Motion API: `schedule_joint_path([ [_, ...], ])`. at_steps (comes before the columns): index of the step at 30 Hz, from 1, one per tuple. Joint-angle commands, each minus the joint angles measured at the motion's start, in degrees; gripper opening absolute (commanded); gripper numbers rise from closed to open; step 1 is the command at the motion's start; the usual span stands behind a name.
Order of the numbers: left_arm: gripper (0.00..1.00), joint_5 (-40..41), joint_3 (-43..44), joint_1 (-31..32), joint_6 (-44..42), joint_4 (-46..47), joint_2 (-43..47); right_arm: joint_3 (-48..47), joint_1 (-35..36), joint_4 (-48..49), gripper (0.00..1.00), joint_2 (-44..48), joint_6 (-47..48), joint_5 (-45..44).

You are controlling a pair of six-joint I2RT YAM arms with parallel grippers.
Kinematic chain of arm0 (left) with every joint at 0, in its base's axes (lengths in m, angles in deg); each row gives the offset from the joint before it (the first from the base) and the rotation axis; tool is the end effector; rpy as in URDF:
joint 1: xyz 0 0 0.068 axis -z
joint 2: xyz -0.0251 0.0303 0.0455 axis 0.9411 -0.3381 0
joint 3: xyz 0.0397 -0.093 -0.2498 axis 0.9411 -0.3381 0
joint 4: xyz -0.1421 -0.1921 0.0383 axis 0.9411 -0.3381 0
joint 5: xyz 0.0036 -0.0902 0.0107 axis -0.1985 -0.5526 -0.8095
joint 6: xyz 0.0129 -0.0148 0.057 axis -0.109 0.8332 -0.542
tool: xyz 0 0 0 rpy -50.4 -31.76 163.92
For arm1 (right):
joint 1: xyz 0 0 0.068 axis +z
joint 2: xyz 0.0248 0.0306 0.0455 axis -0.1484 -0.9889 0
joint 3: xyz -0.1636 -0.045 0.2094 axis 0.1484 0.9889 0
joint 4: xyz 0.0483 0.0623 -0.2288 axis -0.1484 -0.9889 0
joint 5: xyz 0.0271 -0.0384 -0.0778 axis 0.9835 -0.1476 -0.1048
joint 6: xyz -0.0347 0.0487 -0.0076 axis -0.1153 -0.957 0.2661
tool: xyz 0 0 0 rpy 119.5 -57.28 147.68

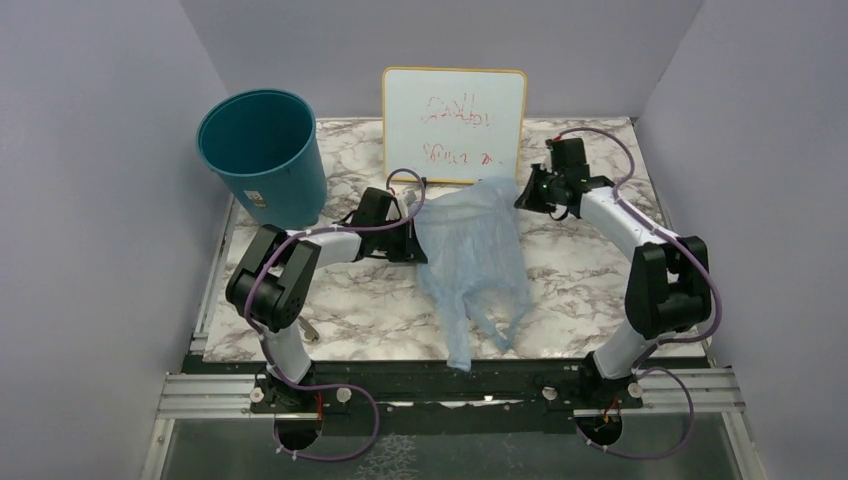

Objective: Put the trash bags into the trash bin

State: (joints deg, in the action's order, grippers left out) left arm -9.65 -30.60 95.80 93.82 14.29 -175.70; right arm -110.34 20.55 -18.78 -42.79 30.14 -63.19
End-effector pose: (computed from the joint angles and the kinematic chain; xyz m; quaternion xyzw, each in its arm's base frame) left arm 0.2948 -0.1674 0.1494 0.0881 0.8980 -0.3850 0.1941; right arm 0.3449 0.0824 0.2343 0.0644 0.9251 0.2003 0.3160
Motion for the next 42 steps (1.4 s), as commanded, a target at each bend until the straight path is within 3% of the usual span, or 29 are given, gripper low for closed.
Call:
schedule_joint_path([
  [1,0.0,1.77,1.25,-0.49,-2.2,-1.69,1.87,-0.55,-1.88,-4.45,0.01,3.68,2.07,-9.45],
  [8,0.0,1.53,3.38,-1.03,-3.12,-3.36,1.92,-2.53,-2.28,-10.82,0.06,3.25,3.64,-17.33],
  [9,0.0,1.24,3.73,-1.06,-3.12,-4.04,1.93,-3.24,-2.33,-11.69,0.13,3.11,3.97,-17.39],
  [11,0.03,0.66,4.47,-1.03,-3.33,-4.59,1.85,-4.91,-2.34,-13.73,0.43,3.13,4.31,-16.84],
  [12,0.05,0.73,4.7,-1.06,-3.31,-4.74,1.89,-5.51,-2.34,-14.39,0.49,3.5,4.73,-15.82],
  [16,0.07,1.41,5.8,-1.29,-3.39,-5.67,1.94,-5.29,-2.34,-14.14,0.6,8.61,7.34,-14.36],
  [20,0.25,2.5,6.71,-1.39,-3.84,-6.78,2.41,-2.34,-2.34,-11.35,0.8,15.37,8.68,-14.27],
  [22,0.42,2.92,6.32,-1.39,-3.65,-6.47,3.11,-1.33,-2.32,-10.52,0.82,17.46,8.03,-9.35],
  [25,0.55,4.47,4.99,-1.44,-3.09,-5.54,4.81,1.9,-2.34,-6.17,0.83,20.12,8.72,1.31],
  [30,0.75,6.53,2.53,-1.64,-1.34,-4.04,7.82,9.82,-2.34,1.79,0.85,26.39,6.09,1.77],
  [35,0.95,9.21,0.73,-1.79,0.87,-3.08,11.24,13.67,-2.34,5.34,0.86,31.16,9.4,5.2],
  [38,0.99,10.99,0.52,-1.83,1.69,-3.13,12.6,13.97,-2.34,6.53,0.86,31.98,10.61,10.52],
  [42,0.99,12.61,-1.8,-1.83,3.54,-3.09,16.21,16.03,-2.21,13.09,0.74,31.9,7.33,22.3],
])
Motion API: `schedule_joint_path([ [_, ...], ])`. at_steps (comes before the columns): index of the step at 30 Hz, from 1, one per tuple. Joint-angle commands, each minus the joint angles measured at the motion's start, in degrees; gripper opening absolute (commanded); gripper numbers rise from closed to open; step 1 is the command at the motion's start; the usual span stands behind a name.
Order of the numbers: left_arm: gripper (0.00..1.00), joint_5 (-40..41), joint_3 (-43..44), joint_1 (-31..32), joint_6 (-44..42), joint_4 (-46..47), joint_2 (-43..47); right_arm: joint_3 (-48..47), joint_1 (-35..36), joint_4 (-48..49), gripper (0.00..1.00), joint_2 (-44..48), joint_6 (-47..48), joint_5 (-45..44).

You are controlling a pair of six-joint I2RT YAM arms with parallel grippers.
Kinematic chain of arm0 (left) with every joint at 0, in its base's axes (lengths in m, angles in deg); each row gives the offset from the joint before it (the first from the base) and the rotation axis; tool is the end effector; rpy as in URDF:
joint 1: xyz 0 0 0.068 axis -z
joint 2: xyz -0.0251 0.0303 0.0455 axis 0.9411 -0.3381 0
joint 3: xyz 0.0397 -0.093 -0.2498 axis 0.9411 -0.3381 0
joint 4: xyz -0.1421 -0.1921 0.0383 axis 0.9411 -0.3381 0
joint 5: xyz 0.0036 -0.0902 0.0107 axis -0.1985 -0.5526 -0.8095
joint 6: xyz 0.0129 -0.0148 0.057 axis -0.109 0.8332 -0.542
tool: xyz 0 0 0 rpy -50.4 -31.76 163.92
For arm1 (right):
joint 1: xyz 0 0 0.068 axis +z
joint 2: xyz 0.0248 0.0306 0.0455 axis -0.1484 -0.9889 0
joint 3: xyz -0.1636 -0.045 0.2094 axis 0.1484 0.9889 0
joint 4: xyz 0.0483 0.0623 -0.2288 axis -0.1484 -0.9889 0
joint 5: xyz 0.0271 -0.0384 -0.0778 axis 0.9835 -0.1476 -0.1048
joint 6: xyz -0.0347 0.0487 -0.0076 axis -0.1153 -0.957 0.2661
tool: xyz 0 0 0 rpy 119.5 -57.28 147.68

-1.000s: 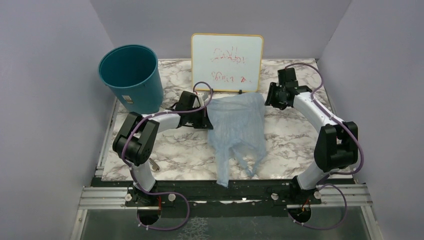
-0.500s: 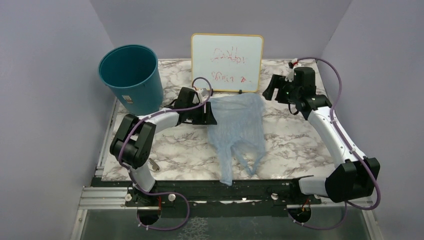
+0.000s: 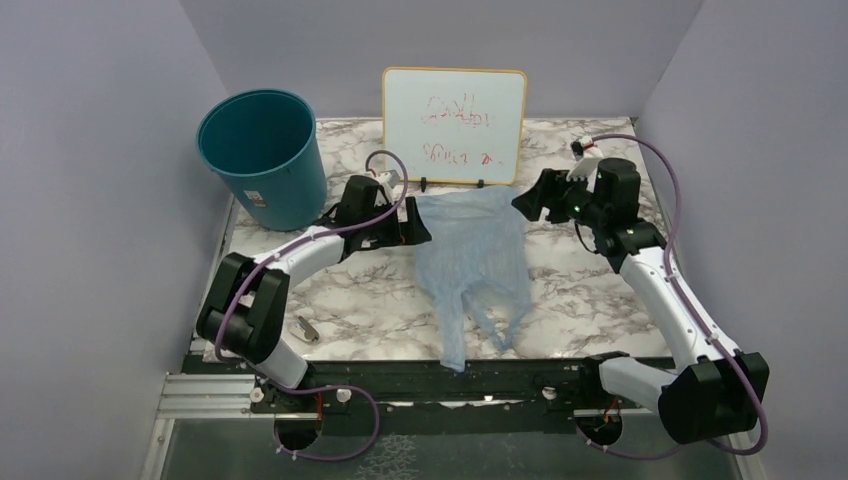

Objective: Put the trash bags into the trash bin

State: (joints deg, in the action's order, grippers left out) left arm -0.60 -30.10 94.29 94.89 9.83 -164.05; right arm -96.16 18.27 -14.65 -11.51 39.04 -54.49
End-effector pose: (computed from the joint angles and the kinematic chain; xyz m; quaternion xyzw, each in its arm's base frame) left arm 0.2877 -0.1477 0.2066 0.0531 0.8912 -0.3449 0.2898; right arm 0.2392 0.0565 0.3158 -0.0498 0.8388 0.2576 0.4770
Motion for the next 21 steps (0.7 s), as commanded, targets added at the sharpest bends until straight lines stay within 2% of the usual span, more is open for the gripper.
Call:
schedule_joint_path([
  [1,0.99,4.03,-3.47,-0.39,2.97,1.4,5.91,2.13,0.35,10.42,0.71,0.05,-2.37,16.93],
  [4,0.99,4.55,-8.71,-0.41,5.27,4.92,10.29,1.78,4.23,10.53,0.71,-3.07,-1.11,18.64],
  [8,0.99,1.41,-13.45,-0.5,7.05,6.46,13.93,-2.03,14.41,2.29,0.75,-9.3,7.35,7.95],
  [11,0.99,1.31,-17.0,-0.56,7.53,6.77,16.82,-1.81,19.64,2.05,0.74,-12.57,8.3,0.58],
  [14,0.95,0.45,-19.31,-0.59,8.46,7.1,18.66,-3.32,20.91,0.78,0.73,-15.73,6.01,-2.35],
  [17,0.84,-3.62,-20.64,-0.59,9.84,9.6,19.07,-4.25,21.24,0.22,0.73,-17.8,5.76,-1.26],
  [21,0.83,-6.14,-22.02,-0.41,12.65,13.01,18.76,-3.57,21.4,0.37,0.72,-18.88,4.23,-3.64],
])
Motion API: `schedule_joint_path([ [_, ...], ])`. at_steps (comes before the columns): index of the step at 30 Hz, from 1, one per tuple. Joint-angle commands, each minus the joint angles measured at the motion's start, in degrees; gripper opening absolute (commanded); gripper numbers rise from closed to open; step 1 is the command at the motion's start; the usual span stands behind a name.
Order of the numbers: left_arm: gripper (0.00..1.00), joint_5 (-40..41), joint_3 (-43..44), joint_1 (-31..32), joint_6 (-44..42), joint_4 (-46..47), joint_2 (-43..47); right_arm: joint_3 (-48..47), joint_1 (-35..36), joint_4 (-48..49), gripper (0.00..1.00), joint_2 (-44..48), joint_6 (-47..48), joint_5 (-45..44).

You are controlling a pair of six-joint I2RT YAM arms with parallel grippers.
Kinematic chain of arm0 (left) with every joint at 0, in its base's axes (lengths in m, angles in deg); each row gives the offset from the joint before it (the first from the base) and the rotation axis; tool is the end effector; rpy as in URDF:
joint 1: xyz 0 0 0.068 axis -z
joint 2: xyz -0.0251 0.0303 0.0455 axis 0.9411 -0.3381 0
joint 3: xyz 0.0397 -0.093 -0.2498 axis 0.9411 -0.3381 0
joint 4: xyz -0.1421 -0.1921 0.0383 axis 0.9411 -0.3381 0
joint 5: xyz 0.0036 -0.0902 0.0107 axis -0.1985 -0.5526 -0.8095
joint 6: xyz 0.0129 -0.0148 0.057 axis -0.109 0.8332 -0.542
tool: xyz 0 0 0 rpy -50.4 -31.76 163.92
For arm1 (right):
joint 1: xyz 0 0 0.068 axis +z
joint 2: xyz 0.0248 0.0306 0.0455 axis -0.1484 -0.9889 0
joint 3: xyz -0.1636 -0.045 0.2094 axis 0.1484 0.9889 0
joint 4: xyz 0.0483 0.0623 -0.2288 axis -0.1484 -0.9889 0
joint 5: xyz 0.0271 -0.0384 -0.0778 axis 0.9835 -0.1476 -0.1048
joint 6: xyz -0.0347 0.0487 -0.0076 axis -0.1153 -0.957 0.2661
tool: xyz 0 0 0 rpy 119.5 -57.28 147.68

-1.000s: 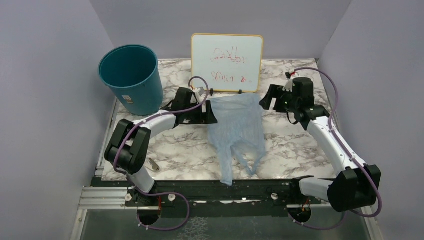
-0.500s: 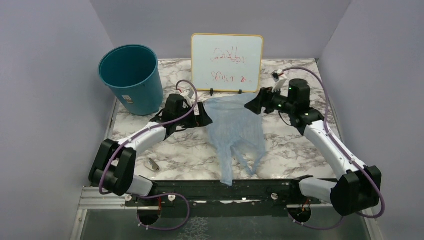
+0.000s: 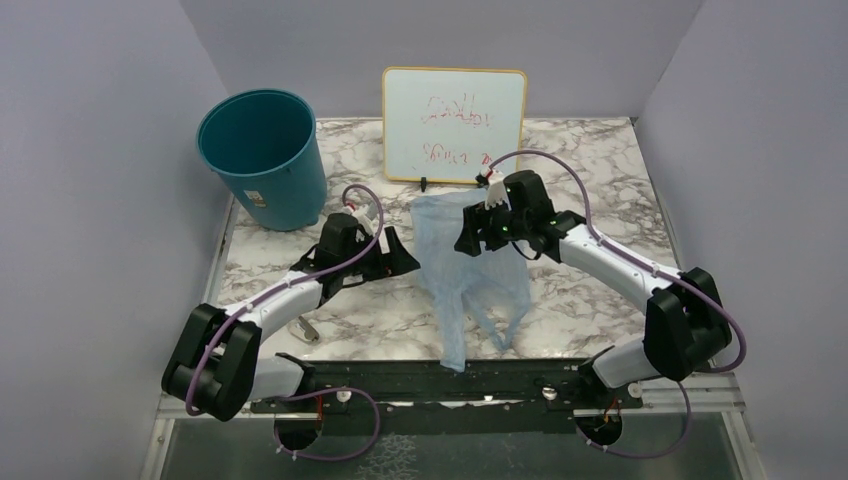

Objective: Put the trash bags into the trash bin

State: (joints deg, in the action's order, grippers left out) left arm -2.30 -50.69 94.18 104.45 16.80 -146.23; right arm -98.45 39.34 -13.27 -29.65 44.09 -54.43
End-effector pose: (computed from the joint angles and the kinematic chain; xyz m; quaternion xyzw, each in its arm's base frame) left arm 0.2145 -0.1158 0.1916 -0.0069 0.8758 -0.3917 0.2819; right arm 0.2534 0.1689 0.2501 -0.2297 0.8673 0.2932 0.3303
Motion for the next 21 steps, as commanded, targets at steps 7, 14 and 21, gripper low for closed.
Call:
schedule_joint_path([
  [7,0.83,-3.75,-5.83,0.66,5.54,10.39,0.1,0.34,0.32,1.78,0.73,-1.07,-3.68,0.19],
  [14,0.84,-1.05,-3.89,1.23,6.74,11.86,-3.79,0.33,0.31,-0.04,0.73,2.09,-2.72,-1.77],
  [21,0.82,-0.67,1.52,1.28,8.05,15.41,-11.42,5.31,0.31,-1.82,0.79,9.16,-0.65,-10.21],
])
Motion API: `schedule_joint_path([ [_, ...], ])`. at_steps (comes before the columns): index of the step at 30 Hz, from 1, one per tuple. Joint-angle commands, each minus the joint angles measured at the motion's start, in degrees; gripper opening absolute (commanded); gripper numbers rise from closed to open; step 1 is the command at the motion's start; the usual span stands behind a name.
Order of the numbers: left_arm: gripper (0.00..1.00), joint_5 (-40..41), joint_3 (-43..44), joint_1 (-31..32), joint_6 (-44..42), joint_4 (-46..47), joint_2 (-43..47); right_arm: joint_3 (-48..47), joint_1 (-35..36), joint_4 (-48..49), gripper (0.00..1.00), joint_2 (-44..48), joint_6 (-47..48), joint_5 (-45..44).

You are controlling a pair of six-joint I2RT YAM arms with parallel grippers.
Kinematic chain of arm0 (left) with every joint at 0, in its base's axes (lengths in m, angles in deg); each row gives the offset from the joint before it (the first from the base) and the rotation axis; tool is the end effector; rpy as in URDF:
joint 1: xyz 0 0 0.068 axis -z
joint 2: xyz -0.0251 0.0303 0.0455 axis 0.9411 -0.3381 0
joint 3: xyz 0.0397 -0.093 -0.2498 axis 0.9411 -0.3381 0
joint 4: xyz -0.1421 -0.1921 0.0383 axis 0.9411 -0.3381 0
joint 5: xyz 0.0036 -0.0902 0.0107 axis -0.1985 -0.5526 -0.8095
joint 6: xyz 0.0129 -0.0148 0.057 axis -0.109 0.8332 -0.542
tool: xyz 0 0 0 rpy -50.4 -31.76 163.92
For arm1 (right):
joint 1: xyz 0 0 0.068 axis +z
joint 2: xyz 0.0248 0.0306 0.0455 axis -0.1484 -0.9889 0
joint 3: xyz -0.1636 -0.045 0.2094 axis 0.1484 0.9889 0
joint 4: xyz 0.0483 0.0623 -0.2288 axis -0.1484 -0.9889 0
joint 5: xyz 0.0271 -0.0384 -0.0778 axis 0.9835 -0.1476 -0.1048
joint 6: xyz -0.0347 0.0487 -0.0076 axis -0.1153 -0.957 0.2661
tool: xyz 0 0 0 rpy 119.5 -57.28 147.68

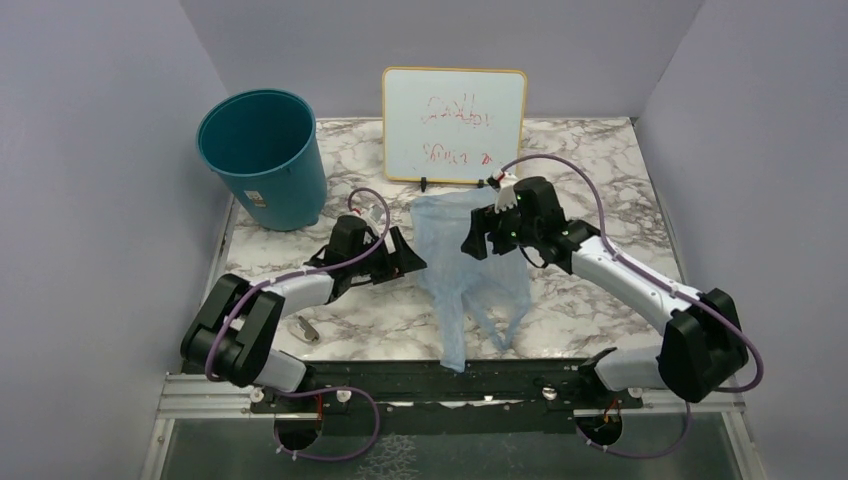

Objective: Put the trash bags into the trash bin

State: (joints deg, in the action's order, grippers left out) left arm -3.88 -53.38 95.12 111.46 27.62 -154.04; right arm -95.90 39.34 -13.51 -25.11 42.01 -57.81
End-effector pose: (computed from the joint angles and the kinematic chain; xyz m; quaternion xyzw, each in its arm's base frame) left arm 0.2232 -0.1255 0.1645 -0.0460 0.8714 -0.4205 0.2483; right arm 0.2409 0.1586 0.2570 -0.2035 0.8708 0.2795 0.3495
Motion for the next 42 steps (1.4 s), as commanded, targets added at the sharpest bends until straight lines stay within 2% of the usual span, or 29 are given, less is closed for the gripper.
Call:
schedule_joint_path([
  [1,0.82,1.05,4.96,0.34,1.08,4.78,-4.75,3.68,0.31,-1.1,0.81,5.73,0.96,-9.6],
  [5,0.82,2.1,6.23,0.34,1.06,5.19,-5.45,6.78,0.31,1.15,0.9,9.96,-4.96,-19.01],
  [8,0.82,2.14,6.8,0.34,0.9,5.19,-6.68,8.23,0.35,2.35,1.0,12.61,-4.65,-17.66],
  [13,0.72,3.25,6.56,0.93,1.54,5.92,-8.21,8.74,0.31,0.32,1.0,12.94,-4.2,-13.0],
  [16,0.71,3.83,6.59,1.28,1.56,6.23,-8.66,8.02,0.31,-1.53,1.0,12.07,-3.5,-10.01],
  [18,0.68,3.79,7.03,1.46,1.32,6.33,-9.72,7.66,0.31,-2.05,1.0,11.6,-3.2,-9.52],
  [21,0.59,3.5,7.86,1.72,1.24,6.57,-12.02,6.21,0.31,-3.78,0.99,11.39,-2.63,-9.89],
  [25,0.58,2.9,8.93,2.01,0.86,6.88,-13.29,7.14,0.31,-3.48,0.98,12.89,-3.34,-10.6],
  [27,0.5,2.78,9.25,2.11,0.77,6.94,-13.15,8.29,0.31,-2.22,0.98,13.55,-4.42,-9.6],
  [30,0.44,3.65,8.87,2.36,0.49,7.04,-12.77,10.23,0.31,0.6,0.97,13.17,-6.74,-6.99],
  [33,0.38,2.57,9.58,2.36,-0.11,7.04,-13.75,9.41,0.32,-1.23,0.96,10.3,-9.43,-5.31],
  [34,0.33,2.27,9.81,2.41,-0.13,7.04,-14.02,8.3,0.31,-2.78,0.96,9.18,-9.69,-4.22],
  [37,0.16,2.12,10.11,2.45,-0.48,7.15,-13.79,7.46,0.3,-2.69,0.94,7.36,-9.58,2.57],
  [42,0.05,1.58,12.93,2.45,-0.7,7.13,-13.98,8.7,0.4,-0.22,0.9,7.64,-11.62,10.68],
])
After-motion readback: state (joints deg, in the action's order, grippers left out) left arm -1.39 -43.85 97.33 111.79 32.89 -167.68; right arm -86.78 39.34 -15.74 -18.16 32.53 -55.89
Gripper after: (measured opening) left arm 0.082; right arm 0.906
